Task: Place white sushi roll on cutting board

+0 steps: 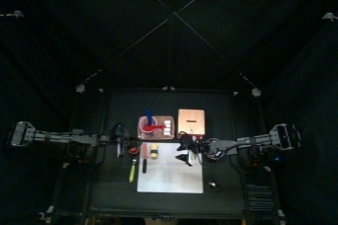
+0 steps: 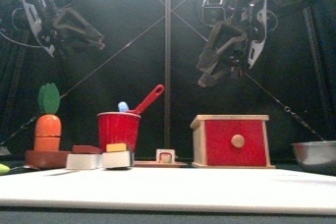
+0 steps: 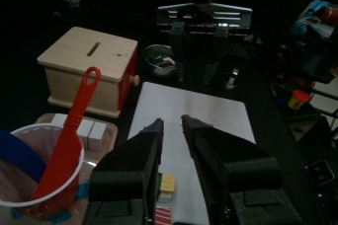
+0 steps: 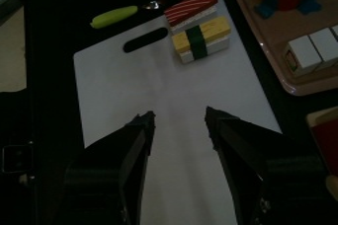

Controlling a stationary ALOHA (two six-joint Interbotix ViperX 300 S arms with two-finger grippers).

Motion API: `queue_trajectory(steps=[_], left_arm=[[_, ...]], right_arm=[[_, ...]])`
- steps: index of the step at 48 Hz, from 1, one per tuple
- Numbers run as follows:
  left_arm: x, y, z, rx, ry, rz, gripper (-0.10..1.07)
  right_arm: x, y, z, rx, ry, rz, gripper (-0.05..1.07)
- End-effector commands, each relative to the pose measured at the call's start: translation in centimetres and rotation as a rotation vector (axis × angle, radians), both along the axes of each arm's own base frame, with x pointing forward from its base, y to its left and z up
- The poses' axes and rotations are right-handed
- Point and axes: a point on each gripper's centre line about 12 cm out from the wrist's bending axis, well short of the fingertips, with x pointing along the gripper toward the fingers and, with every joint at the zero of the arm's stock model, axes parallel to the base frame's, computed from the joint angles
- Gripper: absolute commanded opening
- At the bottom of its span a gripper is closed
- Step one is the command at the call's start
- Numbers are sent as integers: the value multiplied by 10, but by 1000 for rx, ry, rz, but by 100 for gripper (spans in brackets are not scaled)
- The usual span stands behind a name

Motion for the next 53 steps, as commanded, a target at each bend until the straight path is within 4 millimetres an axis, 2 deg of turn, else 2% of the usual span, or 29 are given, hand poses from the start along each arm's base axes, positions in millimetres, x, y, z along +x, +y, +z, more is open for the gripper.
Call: queue_trajectory(steps=[1, 14, 19, 27, 37, 44, 53], left_arm=[[2, 3, 6, 16, -17, 10, 66], [2, 3, 7, 53, -16, -6, 66], [1, 3, 9, 62, -23, -7, 66], [-7, 5, 11, 94, -38, -5, 66], [-24, 7, 15, 144, -78, 2, 66], [-35, 7, 11, 150, -75, 4, 66], [-39, 8, 6, 173, -40, 4, 66]], right_arm=[[6, 0, 13, 8, -37, -5, 82], [28, -1, 21, 103, -43, -63, 82], [43, -21, 23, 195, -2, -166, 82], [66, -53, 13, 320, 141, -293, 82], [93, -85, 14, 350, 236, -347, 81], [97, -106, 9, 359, 301, -424, 81], [88, -125, 8, 244, 451, -560, 81]])
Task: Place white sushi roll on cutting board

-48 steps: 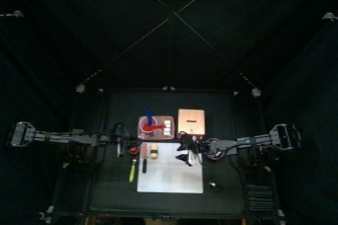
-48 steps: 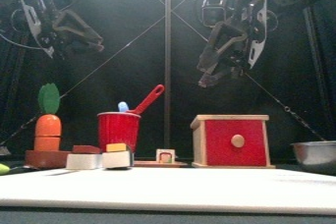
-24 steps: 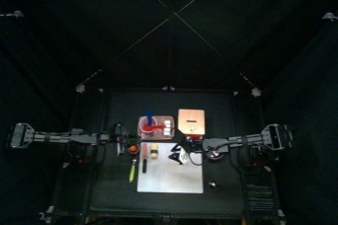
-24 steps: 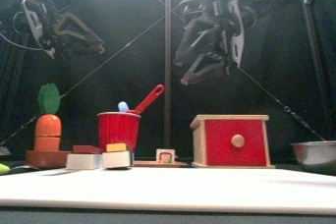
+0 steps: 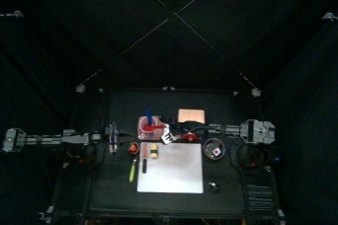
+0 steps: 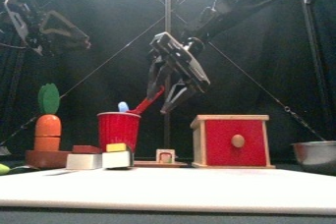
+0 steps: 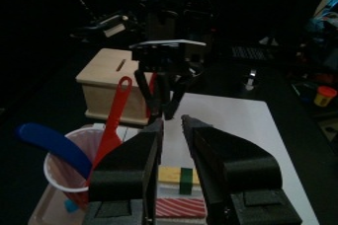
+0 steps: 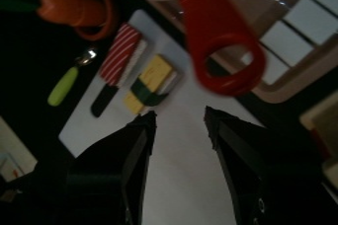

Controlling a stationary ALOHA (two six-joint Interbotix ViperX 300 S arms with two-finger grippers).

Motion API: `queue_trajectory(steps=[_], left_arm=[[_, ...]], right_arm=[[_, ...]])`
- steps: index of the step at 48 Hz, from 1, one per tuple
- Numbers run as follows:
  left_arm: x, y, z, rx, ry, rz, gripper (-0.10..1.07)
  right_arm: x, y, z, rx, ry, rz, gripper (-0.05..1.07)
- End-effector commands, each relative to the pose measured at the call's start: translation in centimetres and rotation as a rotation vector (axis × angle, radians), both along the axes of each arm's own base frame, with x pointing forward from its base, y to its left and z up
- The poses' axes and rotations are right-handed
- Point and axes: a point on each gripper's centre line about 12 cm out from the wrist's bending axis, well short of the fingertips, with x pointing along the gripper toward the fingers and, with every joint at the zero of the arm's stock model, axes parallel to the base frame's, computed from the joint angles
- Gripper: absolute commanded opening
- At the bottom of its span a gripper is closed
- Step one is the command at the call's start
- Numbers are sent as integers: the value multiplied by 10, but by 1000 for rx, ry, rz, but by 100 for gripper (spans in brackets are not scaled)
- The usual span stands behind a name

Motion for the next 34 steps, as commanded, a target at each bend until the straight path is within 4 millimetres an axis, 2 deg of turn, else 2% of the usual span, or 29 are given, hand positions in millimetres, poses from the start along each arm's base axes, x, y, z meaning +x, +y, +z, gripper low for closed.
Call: queue_trajectory(steps=[1, 10, 23, 34], left_arm=[[1, 2, 5, 21, -6, 2, 66], [1, 1, 4, 56, 0, -6, 66], [0, 1, 2, 88, 11, -18, 66], [0, 0, -1, 91, 21, -20, 66]], right_arm=[[-3, -13, 20, -80, 47, -48, 81], [4, -17, 19, -120, 86, -109, 81], [29, -17, -3, -52, 103, -132, 81], [37, -23, -12, -37, 126, -192, 81]])
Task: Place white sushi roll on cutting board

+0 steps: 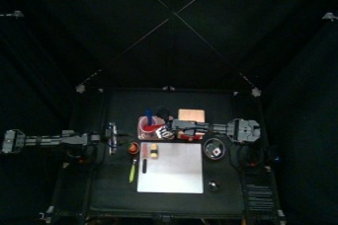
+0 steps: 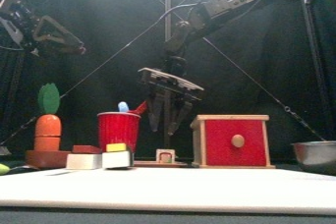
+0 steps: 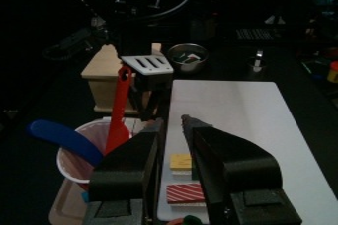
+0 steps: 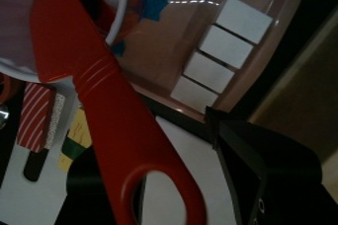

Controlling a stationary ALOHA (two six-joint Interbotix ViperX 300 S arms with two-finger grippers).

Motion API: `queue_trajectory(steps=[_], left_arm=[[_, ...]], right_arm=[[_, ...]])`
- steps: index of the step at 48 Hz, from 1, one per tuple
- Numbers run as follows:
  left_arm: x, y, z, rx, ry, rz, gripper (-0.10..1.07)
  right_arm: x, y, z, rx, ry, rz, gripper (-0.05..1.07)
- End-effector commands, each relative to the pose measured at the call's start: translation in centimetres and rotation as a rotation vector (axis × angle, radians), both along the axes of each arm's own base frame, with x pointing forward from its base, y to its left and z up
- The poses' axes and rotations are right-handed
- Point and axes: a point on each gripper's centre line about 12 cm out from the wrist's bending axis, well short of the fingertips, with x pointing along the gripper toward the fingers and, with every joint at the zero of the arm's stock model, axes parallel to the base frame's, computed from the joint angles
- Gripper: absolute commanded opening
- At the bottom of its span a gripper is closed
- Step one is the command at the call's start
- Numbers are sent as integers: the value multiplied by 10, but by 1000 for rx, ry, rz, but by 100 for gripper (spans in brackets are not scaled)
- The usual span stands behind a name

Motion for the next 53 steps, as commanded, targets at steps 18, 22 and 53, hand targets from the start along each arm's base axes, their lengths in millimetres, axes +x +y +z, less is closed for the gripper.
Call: queue_trajectory(steps=[18, 22, 53], left_arm=[[3, 0, 10, 10, -25, -2, 66], [3, 0, 11, 10, -33, -2, 66], [4, -2, 13, 34, -35, -19, 66]], right_arm=[[6, -3, 8, 41, -23, -105, 82], [6, -4, 6, 46, -15, -138, 82], [24, -12, 10, -13, -22, -138, 82]])
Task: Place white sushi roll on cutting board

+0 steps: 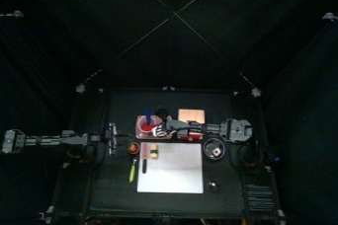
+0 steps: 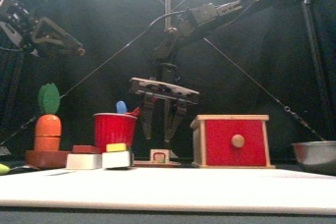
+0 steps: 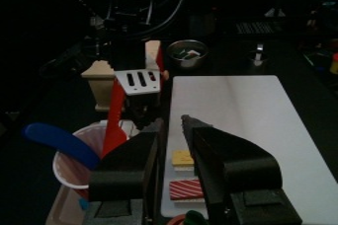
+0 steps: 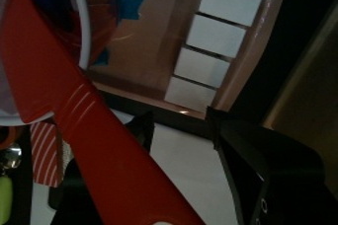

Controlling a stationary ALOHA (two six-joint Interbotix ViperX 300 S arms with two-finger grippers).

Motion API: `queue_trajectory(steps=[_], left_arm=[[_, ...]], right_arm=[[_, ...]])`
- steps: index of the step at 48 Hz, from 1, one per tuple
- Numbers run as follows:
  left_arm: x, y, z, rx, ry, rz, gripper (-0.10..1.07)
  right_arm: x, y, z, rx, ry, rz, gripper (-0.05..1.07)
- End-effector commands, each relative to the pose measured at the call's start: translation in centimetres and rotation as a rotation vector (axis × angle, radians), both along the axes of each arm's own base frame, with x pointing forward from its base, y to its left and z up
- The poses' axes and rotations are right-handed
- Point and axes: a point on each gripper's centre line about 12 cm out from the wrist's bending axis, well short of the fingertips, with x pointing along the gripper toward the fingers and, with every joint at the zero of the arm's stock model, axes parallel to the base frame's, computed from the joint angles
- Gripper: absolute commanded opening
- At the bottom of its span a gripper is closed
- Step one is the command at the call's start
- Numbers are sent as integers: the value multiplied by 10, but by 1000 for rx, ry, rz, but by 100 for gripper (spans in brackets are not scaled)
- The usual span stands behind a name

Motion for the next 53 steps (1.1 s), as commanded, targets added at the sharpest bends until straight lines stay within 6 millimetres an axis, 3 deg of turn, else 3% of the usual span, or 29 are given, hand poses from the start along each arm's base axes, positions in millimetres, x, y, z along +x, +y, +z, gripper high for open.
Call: queue_trajectory(steps=[1, 25, 31, 40, 47, 53], left_arm=[[4, 0, 12, 9, -34, -4, 66], [4, 0, 13, 2, -38, -3, 66], [4, 0, 15, 3, -43, -3, 66], [6, 0, 20, 5, -57, -3, 66], [6, 1, 21, 2, -58, 3, 66], [6, 2, 21, -1, -60, 5, 66]], right_arm=[[7, -5, 23, -37, -51, 4, 82], [5, -12, 39, -101, -30, 18, 83], [2, -7, 57, -102, -62, 33, 83], [-13, 1, 91, -107, -102, 51, 83], [-28, 6, 98, -78, -98, 73, 83], [-38, -5, 98, -70, -102, 60, 83]])
